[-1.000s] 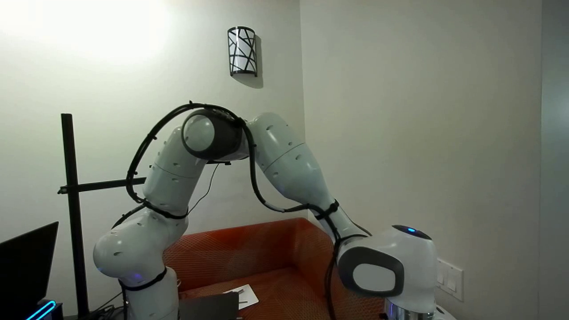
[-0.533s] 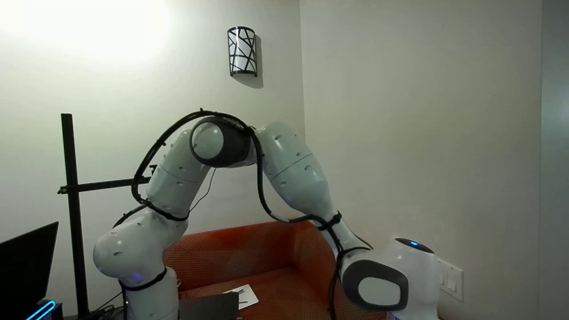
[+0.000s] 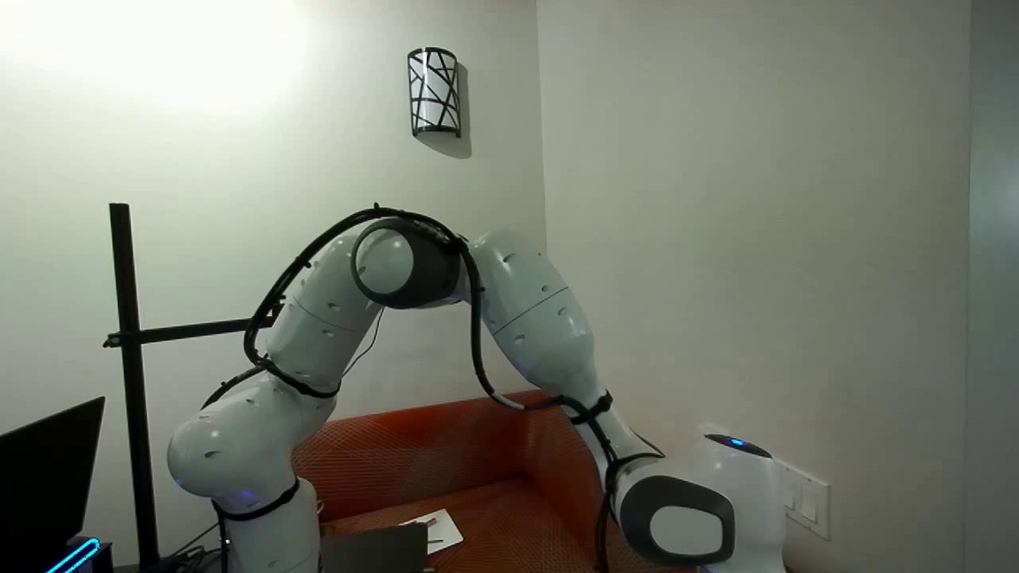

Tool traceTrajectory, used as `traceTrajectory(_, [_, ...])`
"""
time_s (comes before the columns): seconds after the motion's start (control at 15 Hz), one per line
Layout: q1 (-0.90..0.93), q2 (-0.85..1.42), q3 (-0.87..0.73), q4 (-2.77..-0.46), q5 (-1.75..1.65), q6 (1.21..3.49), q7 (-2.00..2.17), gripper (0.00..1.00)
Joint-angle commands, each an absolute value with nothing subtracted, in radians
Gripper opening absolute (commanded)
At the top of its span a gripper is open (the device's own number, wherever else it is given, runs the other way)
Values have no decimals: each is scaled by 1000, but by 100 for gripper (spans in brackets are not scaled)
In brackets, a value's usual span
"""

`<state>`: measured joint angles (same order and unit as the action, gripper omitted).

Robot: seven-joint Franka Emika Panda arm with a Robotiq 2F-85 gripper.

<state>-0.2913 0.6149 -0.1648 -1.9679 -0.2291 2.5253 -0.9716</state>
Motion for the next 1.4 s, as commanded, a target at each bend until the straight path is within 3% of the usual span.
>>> traceTrajectory(0.0, [-293, 637, -153, -1946, -240, 2532, -931, 100])
traceTrajectory(0.47, [-297, 669, -149, -1928, -238, 2528, -871, 100])
traceTrajectory(0.53, [-299, 671, -148, -1926, -237, 2526, -864, 75])
traceTrajectory(0.67, [-301, 674, -145, -1920, -237, 2524, -865, 70])
traceTrajectory(1.0, [-301, 677, -147, -1906, -239, 2522, -863, 31])
traceTrajectory(1.33, [-301, 663, -145, -1904, -240, 2513, -869, 30])
